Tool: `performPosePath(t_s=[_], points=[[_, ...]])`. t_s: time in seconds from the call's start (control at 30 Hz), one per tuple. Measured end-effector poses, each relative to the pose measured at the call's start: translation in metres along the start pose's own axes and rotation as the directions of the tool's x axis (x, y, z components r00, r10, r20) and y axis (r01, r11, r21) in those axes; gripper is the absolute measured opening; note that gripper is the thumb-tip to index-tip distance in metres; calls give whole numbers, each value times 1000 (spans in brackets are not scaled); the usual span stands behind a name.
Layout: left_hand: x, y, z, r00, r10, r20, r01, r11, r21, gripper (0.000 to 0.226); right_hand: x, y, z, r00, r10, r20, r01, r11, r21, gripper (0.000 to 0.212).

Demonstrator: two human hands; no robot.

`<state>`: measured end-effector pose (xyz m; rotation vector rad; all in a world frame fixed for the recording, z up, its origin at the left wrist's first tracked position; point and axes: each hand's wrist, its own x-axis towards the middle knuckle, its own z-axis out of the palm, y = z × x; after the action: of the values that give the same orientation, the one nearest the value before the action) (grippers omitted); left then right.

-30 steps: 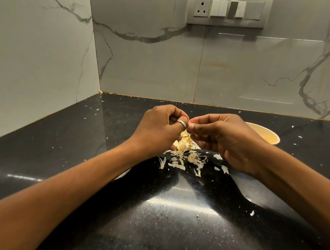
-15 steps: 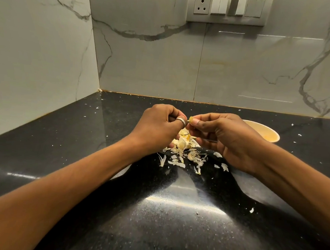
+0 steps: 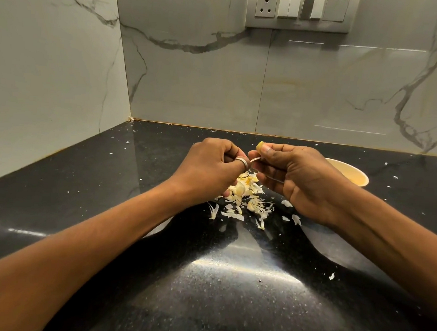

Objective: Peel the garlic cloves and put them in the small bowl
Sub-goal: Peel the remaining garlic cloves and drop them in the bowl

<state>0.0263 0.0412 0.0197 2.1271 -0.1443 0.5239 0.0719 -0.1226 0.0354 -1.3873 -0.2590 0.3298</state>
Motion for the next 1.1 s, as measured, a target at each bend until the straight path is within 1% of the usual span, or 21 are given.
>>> performPosePath(t_s=[0.13,0.23,0.33,0.43,0.53,0.63,0.7,0.87,1.0,1.1], points=[[-1,2,0,1000,7,7,-8,999,42,10,1,-2,-2,1000,-8,-20,10,997,79,13],[-1,3,-1,999,13,-30,-11,997,78,14,1,-3,-3,999,-16,-30,18,998,66,11],[0,2,-3,997,14,-72,-6,994,105,18,0,-3,-3,1000,-23,-10,23,999,26,15],[2,0,-3,994,41,-104,-26,989,145,16,-1,-3,-3,1000,-20,13,20,1000,9,19],[3,-3,-3,985,99,-142,-72,981,178,11,-2,-4,-2,999,-19,28,19,1000,-1,20],[4,-3,-3,972,174,-159,-151,977,148,7,-3,-5,-3,998,-30,50,30,999,-12,23],[3,-2,-3,971,184,-150,-168,979,113,7,-3,-5,-2,998,-46,52,47,999,-23,23],[4,-1,-4,982,143,-127,-142,990,13,15,-2,-1,-2,992,-110,64,116,988,-104,21],[5,-3,-5,990,101,-96,-105,994,-30,9,-2,-3,-3,990,-124,68,132,984,-120,22],[5,-4,-5,993,91,-77,-94,995,-38,7,-5,-3,-2,985,-148,93,163,972,-171,25]])
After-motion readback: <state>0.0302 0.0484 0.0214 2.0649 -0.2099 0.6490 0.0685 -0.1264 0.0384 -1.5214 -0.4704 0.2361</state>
